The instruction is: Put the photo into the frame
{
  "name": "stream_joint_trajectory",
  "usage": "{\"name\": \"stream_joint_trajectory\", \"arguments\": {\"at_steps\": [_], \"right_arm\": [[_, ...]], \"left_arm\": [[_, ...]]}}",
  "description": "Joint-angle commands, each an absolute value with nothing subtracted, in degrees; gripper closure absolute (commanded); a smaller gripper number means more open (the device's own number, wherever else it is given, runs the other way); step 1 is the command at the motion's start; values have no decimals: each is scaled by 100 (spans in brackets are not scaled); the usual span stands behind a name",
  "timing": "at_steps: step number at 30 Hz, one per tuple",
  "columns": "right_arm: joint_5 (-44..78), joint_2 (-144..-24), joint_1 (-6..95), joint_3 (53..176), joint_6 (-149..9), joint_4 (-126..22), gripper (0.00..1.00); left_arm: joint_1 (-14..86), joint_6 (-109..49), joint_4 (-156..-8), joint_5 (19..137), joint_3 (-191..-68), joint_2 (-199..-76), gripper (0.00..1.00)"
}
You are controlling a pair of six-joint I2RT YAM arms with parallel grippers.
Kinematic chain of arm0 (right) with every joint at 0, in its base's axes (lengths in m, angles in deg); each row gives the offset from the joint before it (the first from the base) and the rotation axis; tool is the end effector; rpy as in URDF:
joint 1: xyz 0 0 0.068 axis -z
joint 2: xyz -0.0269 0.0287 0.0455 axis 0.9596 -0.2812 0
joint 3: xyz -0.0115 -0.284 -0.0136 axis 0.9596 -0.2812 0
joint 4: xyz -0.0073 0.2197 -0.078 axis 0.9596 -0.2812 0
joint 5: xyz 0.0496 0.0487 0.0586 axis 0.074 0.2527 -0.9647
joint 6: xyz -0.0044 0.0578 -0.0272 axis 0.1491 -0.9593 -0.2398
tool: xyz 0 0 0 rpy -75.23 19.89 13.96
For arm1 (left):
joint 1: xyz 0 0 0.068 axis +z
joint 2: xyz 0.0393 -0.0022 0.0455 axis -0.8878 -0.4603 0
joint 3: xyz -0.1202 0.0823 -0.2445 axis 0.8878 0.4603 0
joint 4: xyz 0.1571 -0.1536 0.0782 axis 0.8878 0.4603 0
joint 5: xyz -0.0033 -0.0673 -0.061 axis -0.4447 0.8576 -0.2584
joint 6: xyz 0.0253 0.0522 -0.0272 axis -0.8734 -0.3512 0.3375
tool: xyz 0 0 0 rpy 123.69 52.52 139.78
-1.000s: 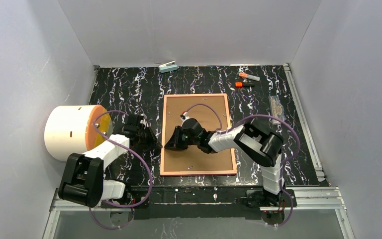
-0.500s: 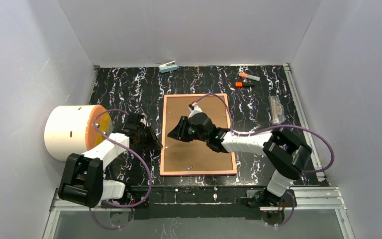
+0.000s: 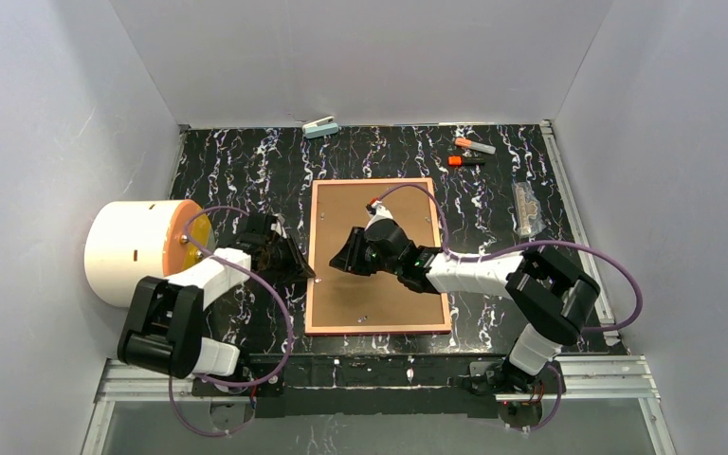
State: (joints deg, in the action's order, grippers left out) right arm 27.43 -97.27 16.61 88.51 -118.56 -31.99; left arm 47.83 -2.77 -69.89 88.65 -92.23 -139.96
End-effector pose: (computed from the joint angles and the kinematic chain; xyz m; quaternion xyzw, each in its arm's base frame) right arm 0.1911 0.2900 0.2268 0.0027 0.8455 0.4313 0.3149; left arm 0.2204 -0.0749 0.1851 -0.1427 0.9254 -0.2819 0.2096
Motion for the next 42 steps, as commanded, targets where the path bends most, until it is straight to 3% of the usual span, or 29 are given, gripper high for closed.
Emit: {"name": "stream_joint_trajectory", "arguments": {"at_steps": [1,10,23,26,31,34,37,42], "right_arm": [[2827,-9512,1695,8765,-11810,-3198,64],[2789,-9430,1813,8695,-11807,-3282,64],[2986,-9382,2202,8918,-11701,-3874,62],[3151,-9558,2286,9205,-11415,-4025,60],[2701,-10026,2662,9809,-11280,-4137,57],[2501,-10385,2877,10268,-11378,-4340,56],[2474,-10809,2951,10674,-11460,-4326,52],[2197,-11698,3001,11588,-11653,-4450,47]], "left_arm": [[4750,-301,-7113,8935,-9482,-14287,76],[4720,-238,-7134,9067,-9347,-14319,94],[4265,276,-7501,8969,-8689,-13813,97],[4264,153,-7312,8659,-8853,-13735,92],[4264,-15,-7140,7994,-9249,-13630,69],[4258,-168,-7256,7789,-9460,-13741,61],[4264,-276,-7436,7758,-9657,-13946,57],[4264,-411,-7678,7560,-9815,-14435,58]]}}
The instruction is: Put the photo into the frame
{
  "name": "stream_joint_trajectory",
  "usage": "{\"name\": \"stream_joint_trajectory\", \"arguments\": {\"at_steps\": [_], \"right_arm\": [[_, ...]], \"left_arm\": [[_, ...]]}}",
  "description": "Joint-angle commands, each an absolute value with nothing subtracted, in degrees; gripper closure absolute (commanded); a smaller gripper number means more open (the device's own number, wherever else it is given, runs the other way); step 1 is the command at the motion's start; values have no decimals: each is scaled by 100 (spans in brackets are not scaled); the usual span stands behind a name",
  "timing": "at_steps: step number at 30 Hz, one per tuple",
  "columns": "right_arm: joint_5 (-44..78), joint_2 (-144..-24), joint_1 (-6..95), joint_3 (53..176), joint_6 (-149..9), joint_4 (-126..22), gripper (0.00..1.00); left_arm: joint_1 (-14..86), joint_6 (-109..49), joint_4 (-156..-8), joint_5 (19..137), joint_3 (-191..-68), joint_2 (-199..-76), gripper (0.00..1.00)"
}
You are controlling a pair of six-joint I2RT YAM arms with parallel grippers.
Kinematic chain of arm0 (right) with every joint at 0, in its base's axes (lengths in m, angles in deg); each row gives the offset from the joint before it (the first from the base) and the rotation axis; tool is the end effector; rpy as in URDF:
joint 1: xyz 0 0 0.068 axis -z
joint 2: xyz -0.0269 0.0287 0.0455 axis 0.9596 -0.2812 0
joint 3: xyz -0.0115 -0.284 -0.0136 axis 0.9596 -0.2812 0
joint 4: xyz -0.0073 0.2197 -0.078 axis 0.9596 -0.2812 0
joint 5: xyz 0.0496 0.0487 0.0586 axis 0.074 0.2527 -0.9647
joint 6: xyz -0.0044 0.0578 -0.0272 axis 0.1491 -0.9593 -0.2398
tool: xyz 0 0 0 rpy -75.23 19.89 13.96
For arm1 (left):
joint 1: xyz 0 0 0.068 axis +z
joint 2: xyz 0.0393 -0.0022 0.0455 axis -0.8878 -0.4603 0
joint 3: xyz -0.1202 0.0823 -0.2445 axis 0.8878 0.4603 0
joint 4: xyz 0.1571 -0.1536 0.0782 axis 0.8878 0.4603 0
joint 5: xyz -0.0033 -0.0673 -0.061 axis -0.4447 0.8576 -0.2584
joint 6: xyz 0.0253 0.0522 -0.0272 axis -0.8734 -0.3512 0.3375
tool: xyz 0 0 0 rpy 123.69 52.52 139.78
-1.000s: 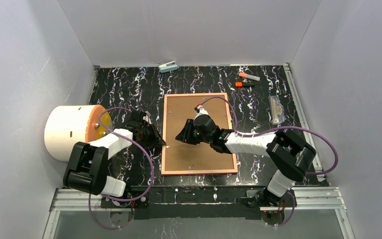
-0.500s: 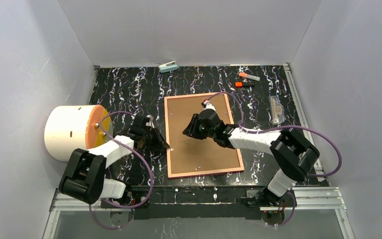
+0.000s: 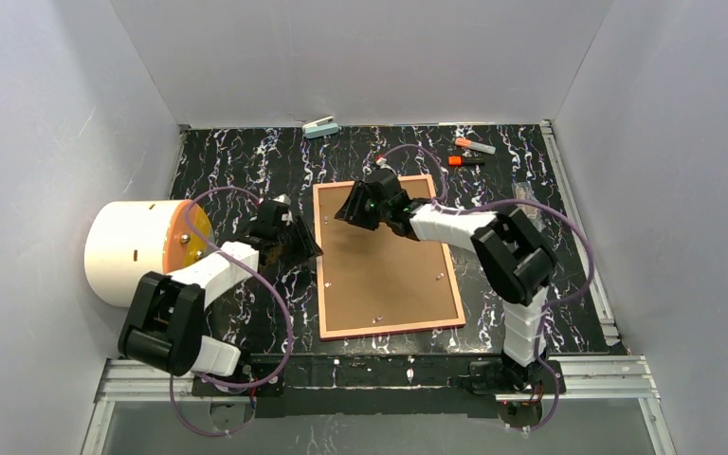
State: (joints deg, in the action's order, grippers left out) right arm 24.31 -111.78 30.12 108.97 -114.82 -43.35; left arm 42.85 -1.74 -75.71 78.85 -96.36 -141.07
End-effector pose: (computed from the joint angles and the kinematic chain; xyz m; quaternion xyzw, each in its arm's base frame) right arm 0.3047 0.2897 0.2231 0.0620 0.8677 0.3649 0.3318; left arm 0.2401 -0.0948 0.2077 -0.1285 0.9090 -0.2581 0.3009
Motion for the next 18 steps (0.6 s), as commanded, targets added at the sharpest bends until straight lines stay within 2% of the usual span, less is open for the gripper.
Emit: {"name": "stream_joint_trajectory", "arguments": {"at_steps": [1,10,18], "right_arm": [[2147,-11836,3009,11711,-11687,-4424,48],[1928,-12618,3049,12237,-11860,-4301,54],[1773,-12947,3156,12421,-11817,-4111,56]], "left_arm": [[4264,-403,-7736,7549,-9844,-14539,59],[4265,-217,-8292,7644,-9820,-14910,72],[4264,-172,-8331,7705,-9694,-14948,80]]}}
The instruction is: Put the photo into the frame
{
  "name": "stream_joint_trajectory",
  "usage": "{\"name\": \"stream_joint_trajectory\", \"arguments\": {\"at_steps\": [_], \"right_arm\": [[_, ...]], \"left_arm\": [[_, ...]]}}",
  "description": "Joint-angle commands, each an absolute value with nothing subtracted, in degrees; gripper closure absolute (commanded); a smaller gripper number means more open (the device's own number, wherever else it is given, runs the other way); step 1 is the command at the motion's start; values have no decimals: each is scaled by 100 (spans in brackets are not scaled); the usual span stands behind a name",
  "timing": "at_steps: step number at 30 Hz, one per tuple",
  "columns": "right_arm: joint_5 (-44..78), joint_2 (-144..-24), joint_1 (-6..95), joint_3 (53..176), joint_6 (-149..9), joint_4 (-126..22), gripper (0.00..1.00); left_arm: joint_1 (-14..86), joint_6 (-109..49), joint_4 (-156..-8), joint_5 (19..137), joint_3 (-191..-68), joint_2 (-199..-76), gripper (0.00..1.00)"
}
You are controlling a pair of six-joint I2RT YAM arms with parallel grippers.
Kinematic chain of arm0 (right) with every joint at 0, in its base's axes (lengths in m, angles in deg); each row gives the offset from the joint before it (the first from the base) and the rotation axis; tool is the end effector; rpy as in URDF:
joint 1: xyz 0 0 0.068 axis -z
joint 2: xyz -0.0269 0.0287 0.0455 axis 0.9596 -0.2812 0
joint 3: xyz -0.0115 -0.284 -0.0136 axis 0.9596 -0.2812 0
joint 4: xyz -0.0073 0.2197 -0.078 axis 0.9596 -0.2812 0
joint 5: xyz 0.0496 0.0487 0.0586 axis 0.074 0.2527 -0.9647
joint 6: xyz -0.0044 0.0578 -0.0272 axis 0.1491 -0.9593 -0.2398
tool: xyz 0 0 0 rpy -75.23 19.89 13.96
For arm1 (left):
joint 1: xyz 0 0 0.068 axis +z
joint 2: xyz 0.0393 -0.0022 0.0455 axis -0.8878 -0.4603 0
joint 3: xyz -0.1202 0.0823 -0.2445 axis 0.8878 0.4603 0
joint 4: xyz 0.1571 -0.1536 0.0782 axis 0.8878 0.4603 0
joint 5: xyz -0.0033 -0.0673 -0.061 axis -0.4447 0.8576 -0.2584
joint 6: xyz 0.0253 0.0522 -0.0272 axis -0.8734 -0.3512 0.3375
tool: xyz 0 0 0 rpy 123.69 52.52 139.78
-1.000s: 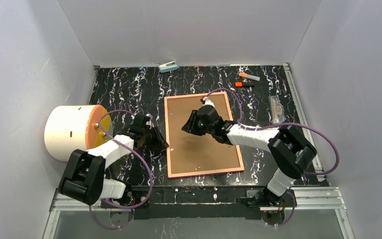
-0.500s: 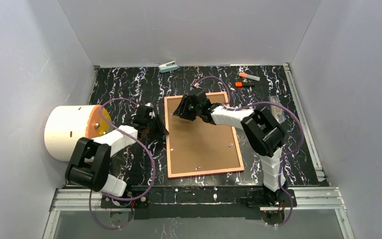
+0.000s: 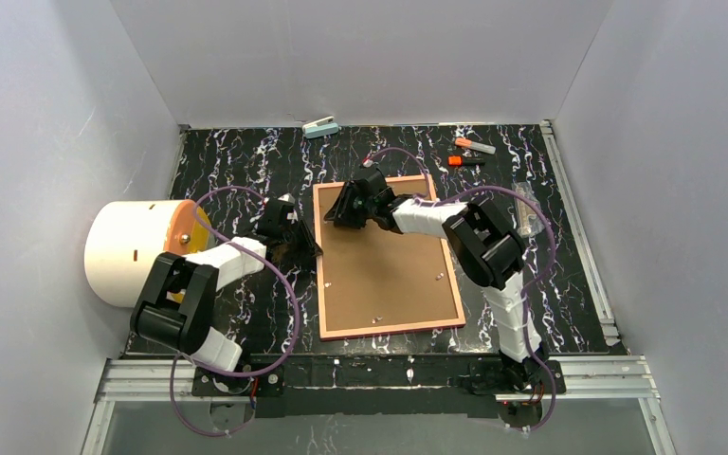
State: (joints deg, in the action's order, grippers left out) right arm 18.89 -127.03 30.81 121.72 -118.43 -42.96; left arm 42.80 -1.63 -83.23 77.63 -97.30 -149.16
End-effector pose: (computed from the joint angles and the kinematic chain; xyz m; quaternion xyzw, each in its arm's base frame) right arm 0.3482 0.3295 0.1777 0.0729 0.8751 0.3879 0.2801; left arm 0.2652 -0.1029 0.1884 -0.1328 0.9078 -0.2516 0.3083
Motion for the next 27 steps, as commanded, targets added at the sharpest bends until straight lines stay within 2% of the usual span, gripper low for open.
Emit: {"name": "stream_joint_trajectory", "arguments": {"at_steps": [1,11,27], "right_arm": [[1741,-12982,3169,12434,-11810,-4075,57],[1403,-13244,3256,12498,-11702,-3707,60],[-3,-13597,3305,12653,-11261,-3118,61]], "left_arm": [[4264,-176,-8308,7703,-9693,-14948,80],[4260,-169,-8217,7838,-9743,-14983,83],[4264,-235,-8029,7898,-9814,-14934,85]]}}
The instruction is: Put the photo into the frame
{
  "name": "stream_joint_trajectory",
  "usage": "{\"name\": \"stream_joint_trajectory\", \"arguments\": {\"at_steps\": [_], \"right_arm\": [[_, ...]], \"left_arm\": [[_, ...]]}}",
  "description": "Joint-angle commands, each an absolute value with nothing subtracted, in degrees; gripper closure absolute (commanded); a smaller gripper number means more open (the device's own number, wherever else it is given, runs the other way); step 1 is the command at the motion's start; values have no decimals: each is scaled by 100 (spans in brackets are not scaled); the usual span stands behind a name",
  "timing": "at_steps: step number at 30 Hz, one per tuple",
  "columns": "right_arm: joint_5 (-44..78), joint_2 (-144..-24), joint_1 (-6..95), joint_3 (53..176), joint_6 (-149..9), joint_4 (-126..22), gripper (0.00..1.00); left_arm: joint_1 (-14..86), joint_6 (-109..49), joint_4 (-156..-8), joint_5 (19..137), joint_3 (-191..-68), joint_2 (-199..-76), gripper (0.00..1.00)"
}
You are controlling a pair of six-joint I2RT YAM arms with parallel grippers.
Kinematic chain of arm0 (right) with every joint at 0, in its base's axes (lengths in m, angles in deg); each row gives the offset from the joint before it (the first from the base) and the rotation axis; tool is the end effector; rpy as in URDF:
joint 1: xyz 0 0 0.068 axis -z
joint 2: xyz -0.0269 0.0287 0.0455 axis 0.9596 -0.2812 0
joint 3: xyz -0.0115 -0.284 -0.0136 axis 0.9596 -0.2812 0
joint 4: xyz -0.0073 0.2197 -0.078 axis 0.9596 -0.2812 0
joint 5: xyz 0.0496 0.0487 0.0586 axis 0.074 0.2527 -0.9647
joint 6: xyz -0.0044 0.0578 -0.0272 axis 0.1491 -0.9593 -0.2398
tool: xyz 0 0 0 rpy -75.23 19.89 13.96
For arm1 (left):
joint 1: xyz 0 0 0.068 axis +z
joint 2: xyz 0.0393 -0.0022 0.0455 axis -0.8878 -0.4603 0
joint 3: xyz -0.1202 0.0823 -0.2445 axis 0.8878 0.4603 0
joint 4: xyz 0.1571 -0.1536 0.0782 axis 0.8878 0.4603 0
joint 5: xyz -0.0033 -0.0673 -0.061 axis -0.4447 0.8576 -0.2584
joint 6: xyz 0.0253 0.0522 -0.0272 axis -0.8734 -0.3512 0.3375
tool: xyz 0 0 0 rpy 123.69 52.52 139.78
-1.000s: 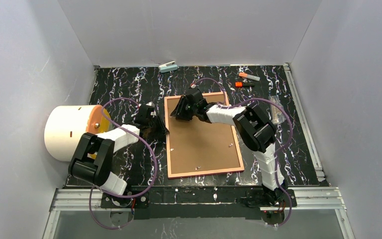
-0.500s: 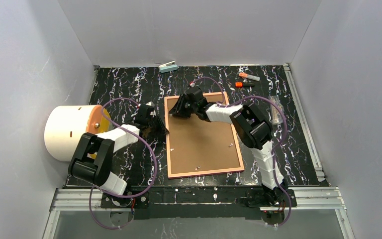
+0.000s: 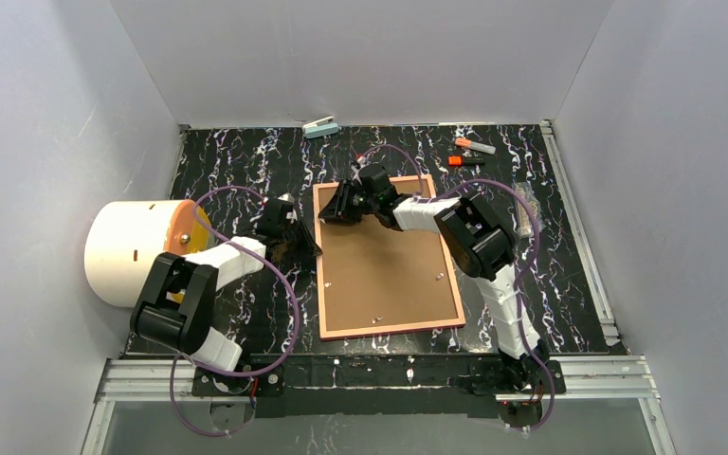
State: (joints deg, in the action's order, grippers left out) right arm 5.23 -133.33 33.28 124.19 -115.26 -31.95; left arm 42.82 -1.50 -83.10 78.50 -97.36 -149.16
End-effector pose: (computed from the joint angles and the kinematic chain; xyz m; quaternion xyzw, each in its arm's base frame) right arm 0.3717 0.3375 0.1607 -0.0019 0.8401 0.4761 0.2600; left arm 0.2649 -0.1035 0.1886 -0.1310 0.9078 -0.2575 0.3039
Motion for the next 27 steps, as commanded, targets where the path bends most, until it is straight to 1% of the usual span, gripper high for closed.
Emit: {"name": "stream_joint_trajectory", "arguments": {"at_steps": [1,12,20,27], "right_arm": [[-72,-13629,3306,12682,-11242,-3103,61],[-463,-13747,3367,12700,-11130,-2911,62],[-1104,-14017,3374,13109,-10627,-3211,62],[-875,-13840,3397,13014,-10485,-3281,62]], "left_arm": [[4264,-259,-7949,7896,-9838,-14936,85],[4264,-268,-7831,7858,-9827,-14965,86],[4264,-236,-7878,7885,-9831,-15007,87],[4264,-225,-7880,7898,-9849,-15053,87]]}}
